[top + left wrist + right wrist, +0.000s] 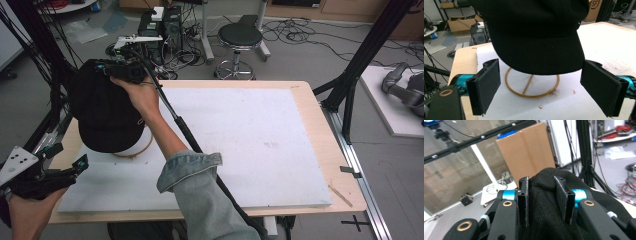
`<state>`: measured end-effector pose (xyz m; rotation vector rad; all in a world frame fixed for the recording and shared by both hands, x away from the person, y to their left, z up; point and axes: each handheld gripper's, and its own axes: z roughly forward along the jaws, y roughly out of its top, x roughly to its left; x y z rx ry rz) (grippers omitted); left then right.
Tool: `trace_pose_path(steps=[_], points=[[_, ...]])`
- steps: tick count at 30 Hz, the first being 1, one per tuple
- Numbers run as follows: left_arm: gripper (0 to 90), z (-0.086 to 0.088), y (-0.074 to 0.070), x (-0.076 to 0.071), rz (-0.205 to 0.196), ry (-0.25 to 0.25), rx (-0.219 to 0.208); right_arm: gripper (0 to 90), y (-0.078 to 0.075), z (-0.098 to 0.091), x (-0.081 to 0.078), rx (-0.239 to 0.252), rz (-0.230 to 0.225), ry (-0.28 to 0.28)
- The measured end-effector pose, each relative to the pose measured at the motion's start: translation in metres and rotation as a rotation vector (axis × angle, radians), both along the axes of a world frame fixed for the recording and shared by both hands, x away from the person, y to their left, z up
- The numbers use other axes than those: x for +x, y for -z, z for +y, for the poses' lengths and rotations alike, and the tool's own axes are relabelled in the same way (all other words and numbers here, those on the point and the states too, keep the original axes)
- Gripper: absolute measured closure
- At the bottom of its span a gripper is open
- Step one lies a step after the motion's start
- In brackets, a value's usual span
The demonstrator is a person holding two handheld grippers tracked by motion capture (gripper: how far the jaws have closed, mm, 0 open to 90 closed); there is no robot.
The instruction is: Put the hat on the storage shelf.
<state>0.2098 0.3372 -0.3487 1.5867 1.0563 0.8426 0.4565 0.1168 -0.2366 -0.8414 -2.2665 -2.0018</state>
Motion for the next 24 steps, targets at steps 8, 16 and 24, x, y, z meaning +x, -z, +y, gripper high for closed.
trace_pose_path(steps=[8, 16, 24], points=[[16.6, -0.0011, 0.0003, 0.0003, 0.001, 0.002, 0.003, 66.0, 0.0047, 0.0040, 0.0037, -0.004, 0.024, 0.022], [16.7, -0.0026, 0.0002, 0.0006, 0.001, 0.007, 0.006, 60.3, 0.0078, 0.0086, 0.0027, -0.049, 0.005, 0.022], [16.7, -0.0032, 0.0004, 0.0008, 0.003, 0.009, 0.007, 56.8, 0.0062, 0.0076, 0.0022, -0.046, -0.019, 0.031]])
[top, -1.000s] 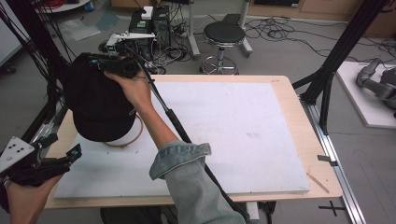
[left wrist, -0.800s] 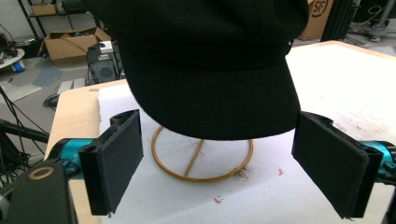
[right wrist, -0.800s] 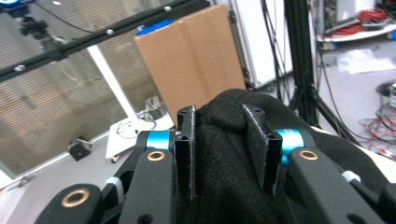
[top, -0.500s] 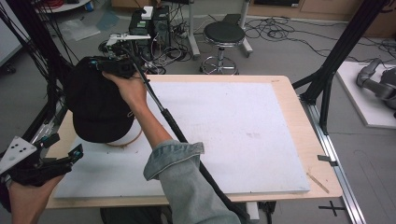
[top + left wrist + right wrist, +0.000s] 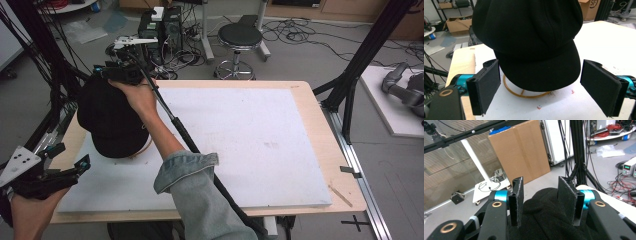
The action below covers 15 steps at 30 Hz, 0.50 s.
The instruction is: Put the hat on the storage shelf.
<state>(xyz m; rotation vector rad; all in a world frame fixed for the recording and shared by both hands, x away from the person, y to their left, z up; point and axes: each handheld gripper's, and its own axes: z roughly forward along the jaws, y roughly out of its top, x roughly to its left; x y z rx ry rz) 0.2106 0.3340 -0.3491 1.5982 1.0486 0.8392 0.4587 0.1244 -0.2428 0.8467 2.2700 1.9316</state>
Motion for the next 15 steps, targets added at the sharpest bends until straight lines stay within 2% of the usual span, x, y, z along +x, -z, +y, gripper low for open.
trace_pose_path(steps=[4, 8, 15], points=[[16.6, -0.002, 0.000, 0.000, -0.001, 0.006, 0.002, 51.7, -0.003, -0.005, 0.001, 0.007, 0.011, 0.005], [16.7, -0.005, 0.000, 0.002, -0.001, 0.012, 0.006, 46.3, -0.008, -0.014, 0.000, -0.023, -0.020, 0.029], [16.6, -0.013, 0.001, 0.007, 0.005, 0.031, 0.012, 37.6, -0.017, -0.046, 0.003, -0.017, -0.033, 0.086]])
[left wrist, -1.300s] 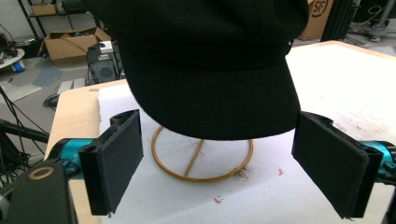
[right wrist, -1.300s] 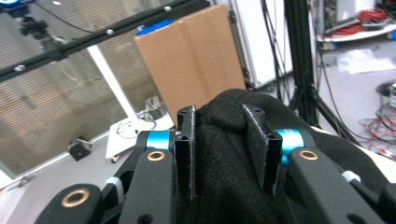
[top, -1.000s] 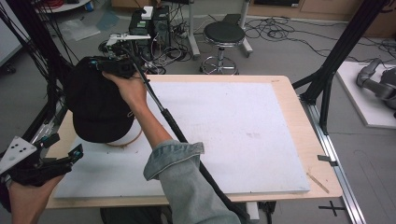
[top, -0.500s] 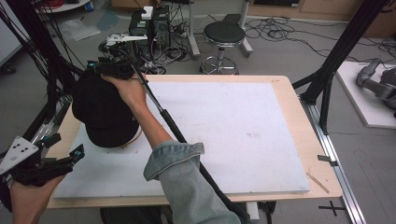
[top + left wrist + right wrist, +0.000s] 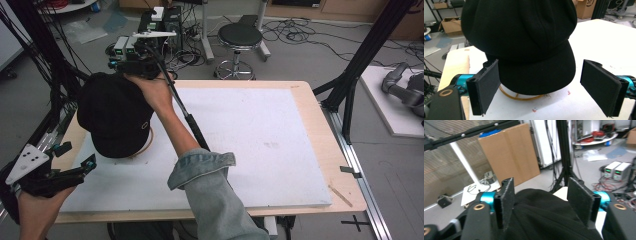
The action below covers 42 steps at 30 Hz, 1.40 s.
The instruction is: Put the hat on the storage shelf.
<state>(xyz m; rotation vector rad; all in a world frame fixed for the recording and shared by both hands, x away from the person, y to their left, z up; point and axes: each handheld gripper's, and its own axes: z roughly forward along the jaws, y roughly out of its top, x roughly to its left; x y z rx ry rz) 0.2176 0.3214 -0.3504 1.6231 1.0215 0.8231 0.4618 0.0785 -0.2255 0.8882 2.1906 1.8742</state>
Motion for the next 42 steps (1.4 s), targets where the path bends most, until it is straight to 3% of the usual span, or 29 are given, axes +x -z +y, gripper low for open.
trace_pose_path(steps=[14, 19, 21, 27, 30, 42], points=[[16.6, -0.017, 0.000, 0.015, 0.003, 0.046, 0.004, 28.4, -0.011, -0.097, -0.004, -0.055, -0.053, 0.167], [16.6, -0.021, 0.000, 0.018, 0.004, 0.055, 0.003, 24.9, -0.006, -0.138, -0.006, -0.058, -0.041, 0.226], [16.7, -0.022, 0.000, 0.019, 0.004, 0.057, 0.005, 22.3, -0.004, -0.151, -0.006, -0.086, -0.025, 0.245], [16.7, -0.025, 0.001, 0.021, 0.008, 0.064, 0.010, 20.7, 0.001, -0.188, -0.016, -0.119, -0.050, 0.300], [16.7, -0.026, 0.001, 0.022, 0.008, 0.065, 0.007, 19.9, 0.004, -0.204, -0.020, -0.117, -0.066, 0.328], [16.7, -0.029, 0.000, 0.025, 0.013, 0.070, 0.011, 13.8, 0.021, -0.266, -0.049, -0.145, -0.058, 0.420]])
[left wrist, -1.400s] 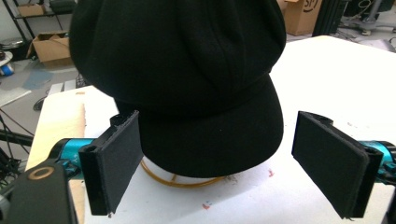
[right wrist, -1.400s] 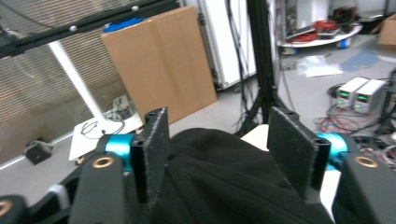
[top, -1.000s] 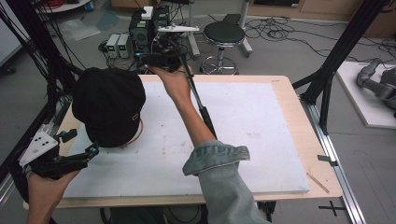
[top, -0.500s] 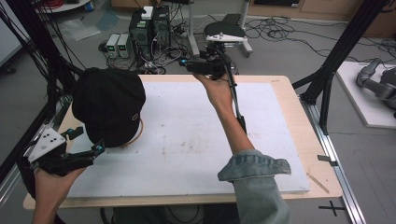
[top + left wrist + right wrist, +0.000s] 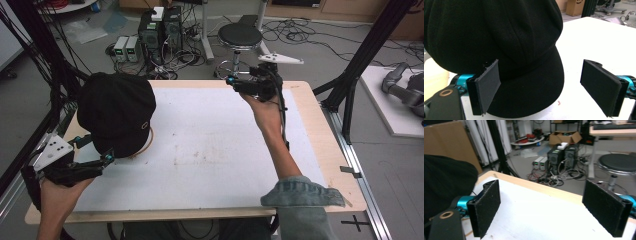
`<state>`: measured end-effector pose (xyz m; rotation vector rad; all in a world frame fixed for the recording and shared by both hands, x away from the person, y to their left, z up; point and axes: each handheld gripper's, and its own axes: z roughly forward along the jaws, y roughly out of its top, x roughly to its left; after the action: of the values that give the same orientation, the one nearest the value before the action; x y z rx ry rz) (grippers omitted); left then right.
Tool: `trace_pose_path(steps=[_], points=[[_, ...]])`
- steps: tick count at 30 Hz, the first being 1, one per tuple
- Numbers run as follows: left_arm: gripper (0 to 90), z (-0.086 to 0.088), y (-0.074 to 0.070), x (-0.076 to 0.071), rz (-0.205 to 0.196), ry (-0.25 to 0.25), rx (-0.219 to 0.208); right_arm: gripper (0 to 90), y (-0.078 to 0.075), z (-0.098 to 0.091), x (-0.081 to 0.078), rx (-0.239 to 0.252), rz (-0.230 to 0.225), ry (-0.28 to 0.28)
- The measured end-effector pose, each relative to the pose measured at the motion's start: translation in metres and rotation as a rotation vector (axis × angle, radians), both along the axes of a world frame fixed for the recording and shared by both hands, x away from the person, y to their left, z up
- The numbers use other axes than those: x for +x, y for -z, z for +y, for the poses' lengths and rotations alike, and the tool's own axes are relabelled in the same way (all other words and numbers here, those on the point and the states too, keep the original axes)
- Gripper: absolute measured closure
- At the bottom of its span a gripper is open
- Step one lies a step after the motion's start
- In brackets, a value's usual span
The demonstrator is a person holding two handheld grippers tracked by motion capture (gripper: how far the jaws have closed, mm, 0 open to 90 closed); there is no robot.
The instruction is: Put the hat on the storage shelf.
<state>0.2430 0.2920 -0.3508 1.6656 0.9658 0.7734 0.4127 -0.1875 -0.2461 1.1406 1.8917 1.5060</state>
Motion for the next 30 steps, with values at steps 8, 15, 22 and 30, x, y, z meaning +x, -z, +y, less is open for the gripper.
trace_pose_path(steps=[8, 15, 22, 30], points=[[16.6, -0.002, 0.001, 0.003, 0.002, 0.001, 0.003, 12.1, 0.021, -0.051, -0.028, -0.003, 0.009, 0.069], [16.7, -0.006, 0.002, 0.004, 0.005, 0.008, 0.004, 10.7, 0.048, -0.087, -0.055, 0.012, 0.032, 0.124], [16.6, -0.008, 0.003, 0.006, 0.009, 0.009, 0.009, 10.4, 0.084, -0.107, -0.087, 0.008, 0.051, 0.157], [16.6, -0.010, 0.003, 0.008, 0.008, 0.013, 0.007, 10.4, 0.114, -0.114, -0.113, -0.019, 0.065, 0.172]])
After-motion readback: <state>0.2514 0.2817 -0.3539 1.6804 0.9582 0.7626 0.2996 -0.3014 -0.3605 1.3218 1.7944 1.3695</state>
